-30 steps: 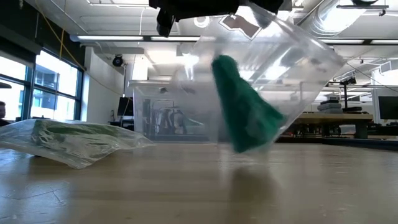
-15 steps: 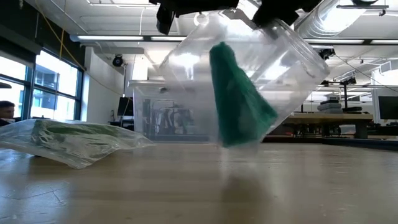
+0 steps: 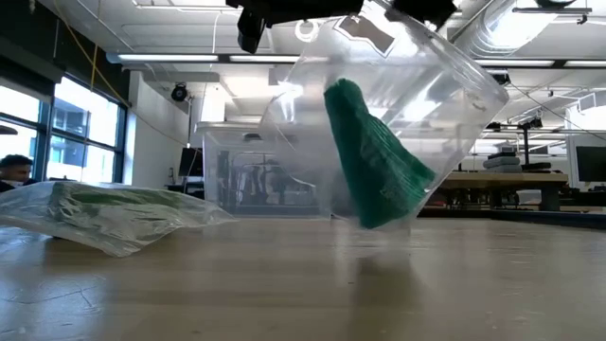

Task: Roll bandage
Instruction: Close the zip bag

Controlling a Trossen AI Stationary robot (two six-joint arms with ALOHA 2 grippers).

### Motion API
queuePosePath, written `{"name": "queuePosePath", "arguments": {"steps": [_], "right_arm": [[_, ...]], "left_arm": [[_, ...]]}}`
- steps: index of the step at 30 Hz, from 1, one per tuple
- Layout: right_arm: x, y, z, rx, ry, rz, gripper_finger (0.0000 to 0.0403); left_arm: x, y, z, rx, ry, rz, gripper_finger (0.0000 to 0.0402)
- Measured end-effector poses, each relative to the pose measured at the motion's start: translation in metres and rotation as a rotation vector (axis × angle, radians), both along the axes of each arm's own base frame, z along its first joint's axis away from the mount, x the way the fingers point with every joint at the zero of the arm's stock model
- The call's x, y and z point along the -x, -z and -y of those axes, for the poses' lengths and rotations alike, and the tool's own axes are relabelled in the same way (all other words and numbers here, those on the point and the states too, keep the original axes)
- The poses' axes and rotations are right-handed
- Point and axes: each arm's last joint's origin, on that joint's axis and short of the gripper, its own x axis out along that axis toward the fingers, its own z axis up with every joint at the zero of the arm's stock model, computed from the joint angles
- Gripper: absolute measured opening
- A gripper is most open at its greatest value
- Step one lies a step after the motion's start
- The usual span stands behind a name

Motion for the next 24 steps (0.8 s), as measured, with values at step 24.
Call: {"name": "queuePosePath", "arguments": {"steps": [24], "right_arm": [[-0.019, 0.005, -0.004, 0.018, 0.002, 0.109, 0.0009]], "left_arm": [[0.0, 0.0, 0.0, 0.002, 0.007, 0.0, 0.0]]}}
